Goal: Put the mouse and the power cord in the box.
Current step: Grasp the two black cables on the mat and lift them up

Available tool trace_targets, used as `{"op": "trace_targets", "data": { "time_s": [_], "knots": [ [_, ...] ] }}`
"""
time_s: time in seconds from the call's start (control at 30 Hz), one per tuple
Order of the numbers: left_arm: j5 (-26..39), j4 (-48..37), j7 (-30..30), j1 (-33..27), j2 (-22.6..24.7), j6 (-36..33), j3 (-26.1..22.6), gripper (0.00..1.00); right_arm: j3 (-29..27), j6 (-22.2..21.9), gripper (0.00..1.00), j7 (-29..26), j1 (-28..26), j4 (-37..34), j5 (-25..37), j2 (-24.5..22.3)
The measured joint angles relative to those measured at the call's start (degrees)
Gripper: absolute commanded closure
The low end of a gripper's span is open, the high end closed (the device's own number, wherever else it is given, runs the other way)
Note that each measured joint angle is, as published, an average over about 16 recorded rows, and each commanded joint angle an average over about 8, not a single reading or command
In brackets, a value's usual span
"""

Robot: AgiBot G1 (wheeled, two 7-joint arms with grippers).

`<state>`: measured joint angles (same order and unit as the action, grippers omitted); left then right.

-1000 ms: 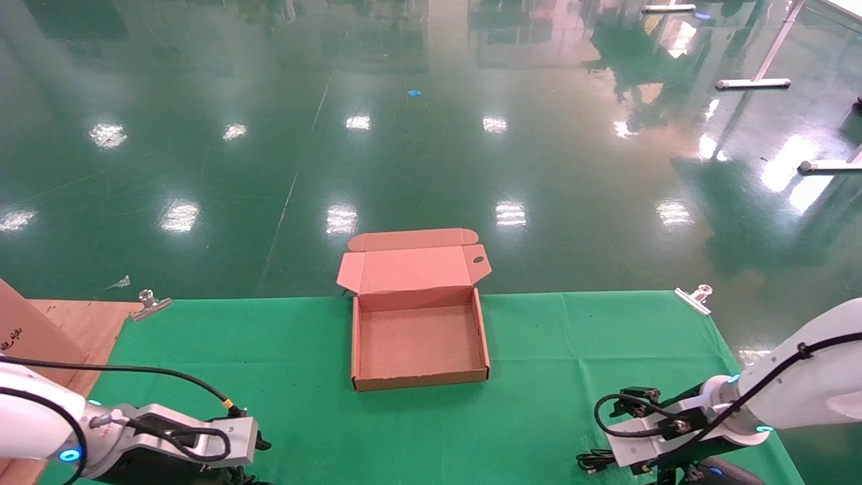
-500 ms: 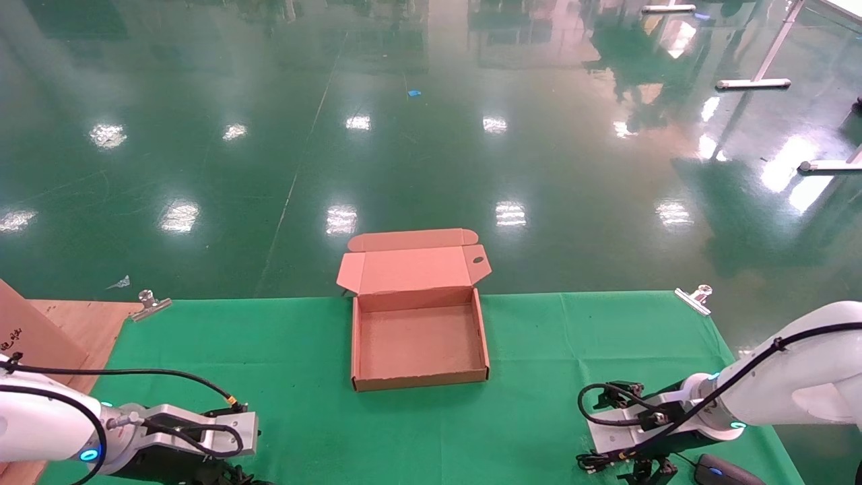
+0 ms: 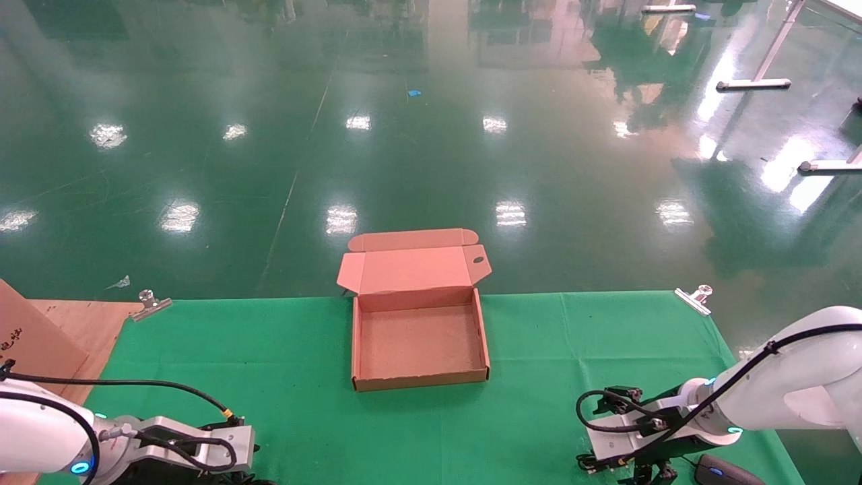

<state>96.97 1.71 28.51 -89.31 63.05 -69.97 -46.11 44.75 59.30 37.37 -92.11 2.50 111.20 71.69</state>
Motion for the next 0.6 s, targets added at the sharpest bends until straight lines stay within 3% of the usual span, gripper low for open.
{"op": "trace_targets", "data": {
  "time_s": [0.6],
  "knots": [
    [0.1, -1.1, 1.0, -0.7, -0.3, -1.8, -0.1, 1.0, -0.3, 0.1, 1.0, 1.1, -0.5, -2.0, -0.5, 0.4]
  ]
}}
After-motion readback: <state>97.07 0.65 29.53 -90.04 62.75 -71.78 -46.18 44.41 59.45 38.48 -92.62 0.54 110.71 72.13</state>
